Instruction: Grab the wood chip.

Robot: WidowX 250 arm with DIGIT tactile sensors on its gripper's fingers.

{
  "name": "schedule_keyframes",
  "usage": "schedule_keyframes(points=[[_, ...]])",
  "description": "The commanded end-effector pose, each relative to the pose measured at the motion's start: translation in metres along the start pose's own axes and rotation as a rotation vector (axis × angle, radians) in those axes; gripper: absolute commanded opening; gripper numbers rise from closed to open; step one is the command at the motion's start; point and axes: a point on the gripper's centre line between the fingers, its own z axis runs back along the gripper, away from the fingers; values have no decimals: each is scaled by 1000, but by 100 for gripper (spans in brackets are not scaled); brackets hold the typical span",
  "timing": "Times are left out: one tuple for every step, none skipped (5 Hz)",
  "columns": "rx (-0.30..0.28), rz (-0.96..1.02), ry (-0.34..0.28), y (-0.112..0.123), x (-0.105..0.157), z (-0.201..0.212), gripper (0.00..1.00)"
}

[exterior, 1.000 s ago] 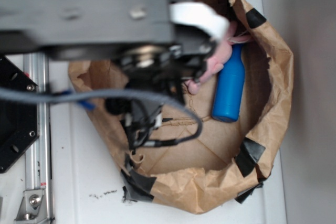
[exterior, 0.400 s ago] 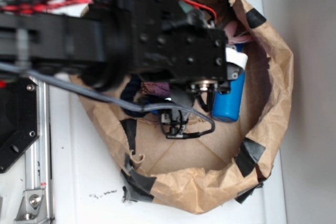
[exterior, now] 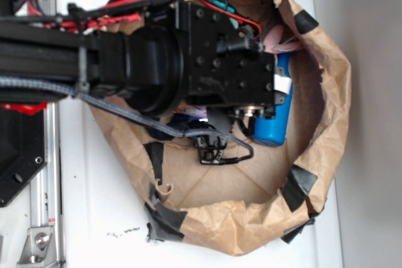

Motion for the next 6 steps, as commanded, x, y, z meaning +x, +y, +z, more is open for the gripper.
schedule_keyframes(points=[[4, -36, -2, -12, -8, -8, 100], [-12, -24, 22, -9, -18, -15, 100], [-26, -30, 30, -11, -32, -13, 100], [-48, -10, 21, -12, -35, -10, 0], [-45, -2, 9, -9, -39, -6, 0], [-32, 0, 11, -11, -40, -5, 0]])
